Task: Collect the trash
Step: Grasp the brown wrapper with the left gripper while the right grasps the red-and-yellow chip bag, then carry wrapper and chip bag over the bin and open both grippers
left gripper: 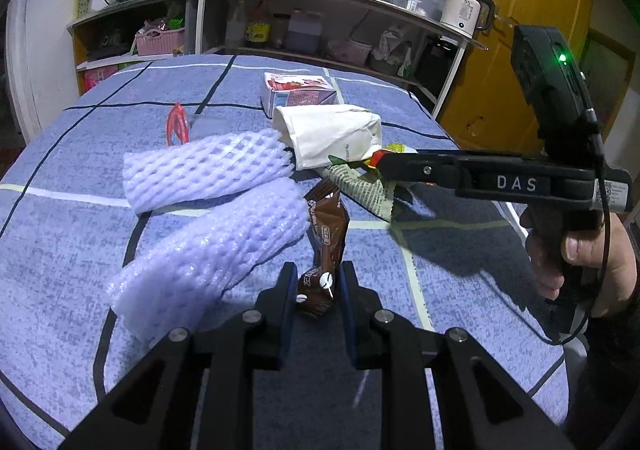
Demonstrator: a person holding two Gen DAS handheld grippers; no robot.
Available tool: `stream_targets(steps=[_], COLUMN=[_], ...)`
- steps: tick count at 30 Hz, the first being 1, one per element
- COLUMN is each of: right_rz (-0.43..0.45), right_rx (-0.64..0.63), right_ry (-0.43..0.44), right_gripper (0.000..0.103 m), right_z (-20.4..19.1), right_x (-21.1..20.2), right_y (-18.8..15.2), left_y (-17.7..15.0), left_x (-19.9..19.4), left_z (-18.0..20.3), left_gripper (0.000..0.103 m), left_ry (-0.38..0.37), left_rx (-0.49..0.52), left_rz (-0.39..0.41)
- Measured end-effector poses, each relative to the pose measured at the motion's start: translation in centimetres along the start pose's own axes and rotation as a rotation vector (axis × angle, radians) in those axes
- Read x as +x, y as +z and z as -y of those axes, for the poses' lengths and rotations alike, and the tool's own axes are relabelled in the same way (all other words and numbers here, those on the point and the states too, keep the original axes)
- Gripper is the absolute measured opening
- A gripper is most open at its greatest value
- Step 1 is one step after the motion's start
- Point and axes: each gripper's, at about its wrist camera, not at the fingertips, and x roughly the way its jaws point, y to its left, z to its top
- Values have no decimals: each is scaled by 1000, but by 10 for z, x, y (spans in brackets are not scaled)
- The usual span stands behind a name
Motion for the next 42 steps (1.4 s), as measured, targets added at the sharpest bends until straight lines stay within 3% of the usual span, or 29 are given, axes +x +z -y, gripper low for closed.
stream_targets(steps=[7, 22, 42], right_rz=[6, 72, 185], right_rx=[-9, 47, 134], right_ry=[-3, -6, -85], right_gripper=[40, 39, 39], right_z=[-5, -9, -9], right_x=[-4, -65, -163], right_y=[-7, -46, -117], left_y=[1, -5, -17], left_x=[0, -26, -71], left_z=[1, 28, 102], left_gripper=[22, 22, 22], left_ry=[9, -23, -99], left_rx=[-5, -3, 91], left_rz=[2, 31, 89])
